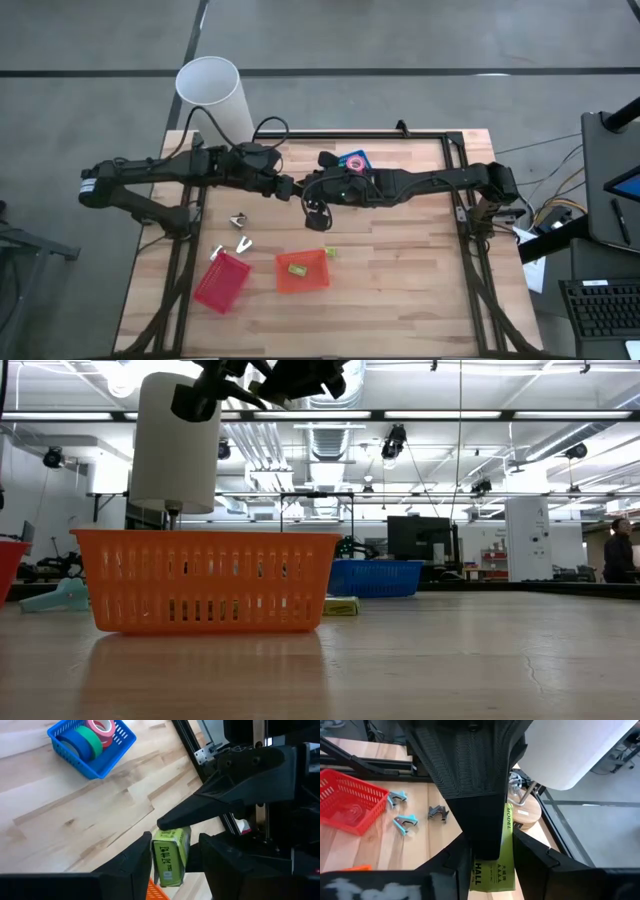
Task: Pick and place Stapler, Stapler remover, tape
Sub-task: Put the top green box of staples into the orange bin
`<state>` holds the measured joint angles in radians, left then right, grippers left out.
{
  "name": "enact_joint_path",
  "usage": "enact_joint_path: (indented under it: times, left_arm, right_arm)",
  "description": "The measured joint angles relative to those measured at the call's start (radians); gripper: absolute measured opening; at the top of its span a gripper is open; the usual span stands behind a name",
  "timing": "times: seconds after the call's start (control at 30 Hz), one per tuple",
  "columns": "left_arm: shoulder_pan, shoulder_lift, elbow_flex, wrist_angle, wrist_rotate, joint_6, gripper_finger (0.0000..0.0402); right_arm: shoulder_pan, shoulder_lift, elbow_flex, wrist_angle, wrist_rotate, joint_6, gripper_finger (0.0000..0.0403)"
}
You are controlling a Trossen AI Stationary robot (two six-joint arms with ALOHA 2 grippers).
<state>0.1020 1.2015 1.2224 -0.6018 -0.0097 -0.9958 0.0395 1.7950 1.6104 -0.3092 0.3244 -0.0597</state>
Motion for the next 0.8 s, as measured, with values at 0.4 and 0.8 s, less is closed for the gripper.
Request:
enact_joint_path:
  times: [0.4,0.8]
  left_arm:
    - [0.001,0.0,0.0,-0.003,0.0,0.039,0.0045]
    - [0.0,-0.003,0.0,-0.079,0.072,0.086,0.0058]
  right_arm:
    - [0.0,0.0,0.0,-0.009,-0.01,0.041,0.0134]
    - [0.019,-0.029,-0.007,-0.361,-0.018,0.137,0.0198]
